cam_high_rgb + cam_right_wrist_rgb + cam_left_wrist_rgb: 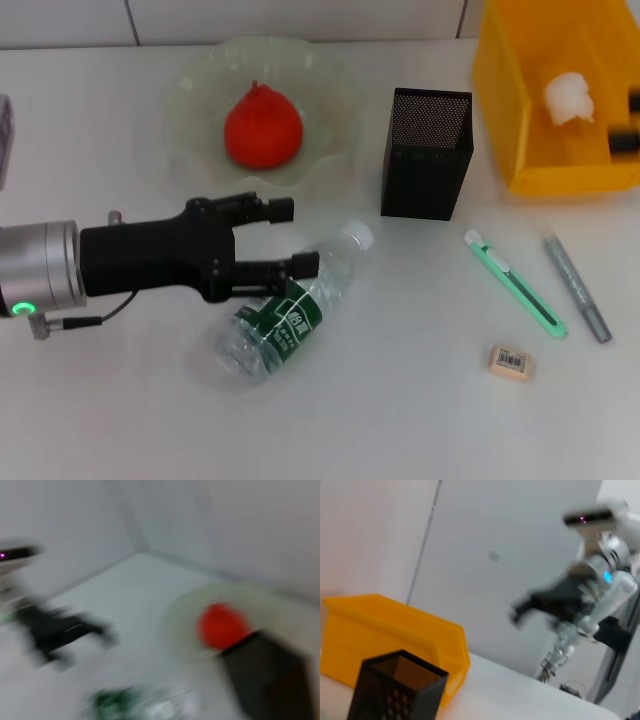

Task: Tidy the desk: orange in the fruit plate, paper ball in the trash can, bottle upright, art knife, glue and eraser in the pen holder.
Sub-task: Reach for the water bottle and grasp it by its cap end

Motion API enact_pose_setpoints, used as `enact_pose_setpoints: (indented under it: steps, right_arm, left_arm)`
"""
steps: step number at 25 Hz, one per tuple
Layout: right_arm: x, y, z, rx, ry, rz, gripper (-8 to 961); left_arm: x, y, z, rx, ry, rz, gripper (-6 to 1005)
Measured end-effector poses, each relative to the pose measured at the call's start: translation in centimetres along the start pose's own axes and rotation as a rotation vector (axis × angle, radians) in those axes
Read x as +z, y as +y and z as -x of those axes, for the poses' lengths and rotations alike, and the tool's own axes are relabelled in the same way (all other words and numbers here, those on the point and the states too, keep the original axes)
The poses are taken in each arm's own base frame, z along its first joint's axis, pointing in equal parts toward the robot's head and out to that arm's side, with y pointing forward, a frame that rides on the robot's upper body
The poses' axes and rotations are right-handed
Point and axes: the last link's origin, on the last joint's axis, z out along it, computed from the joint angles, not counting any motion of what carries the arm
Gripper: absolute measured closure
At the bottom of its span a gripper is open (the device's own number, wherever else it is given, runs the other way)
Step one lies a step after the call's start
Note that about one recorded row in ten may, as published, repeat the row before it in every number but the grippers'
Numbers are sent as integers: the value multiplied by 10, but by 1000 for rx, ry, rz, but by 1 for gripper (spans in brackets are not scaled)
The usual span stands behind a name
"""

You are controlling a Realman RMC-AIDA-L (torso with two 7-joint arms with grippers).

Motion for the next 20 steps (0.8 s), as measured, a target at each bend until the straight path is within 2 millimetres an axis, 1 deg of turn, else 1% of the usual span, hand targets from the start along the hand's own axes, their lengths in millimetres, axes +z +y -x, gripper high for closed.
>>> enact_pose_setpoints:
  steps: [2, 3, 4, 5, 8, 9, 10, 14, 20]
  right_arm:
    - [-6, 8, -23, -23, 19, 157, 186]
    - [-8, 10, -32, -30, 21, 206, 186]
    - [-7, 14, -51, -37, 18, 277, 186]
    - [-7, 14, -51, -37, 18, 277, 187]
    - [0, 21, -72, -39, 14, 323, 187]
    - [9, 27, -79, -29, 23, 341, 187]
    - [9, 27, -79, -29, 23, 341, 187]
    - [24, 33, -84, -28, 52, 351, 188]
    - [32, 35, -84, -27, 41, 357, 189]
  left_arm:
    - [-2, -7, -9, -6, 73, -54, 157]
    - [-2, -7, -9, -6, 73, -54, 157]
    - [-2, -7, -9, -6, 73, -54, 157]
    - [-3, -11, -13, -21, 106, -74, 157]
    - [-4, -13, -14, -39, 112, -93, 157]
    - [-5, -16, -14, -59, 115, -110, 157]
    - [-7, -20, -17, -86, 122, -125, 157]
    - [-8, -21, -18, -104, 125, -127, 158]
    - [-9, -21, -19, -131, 116, -123, 158]
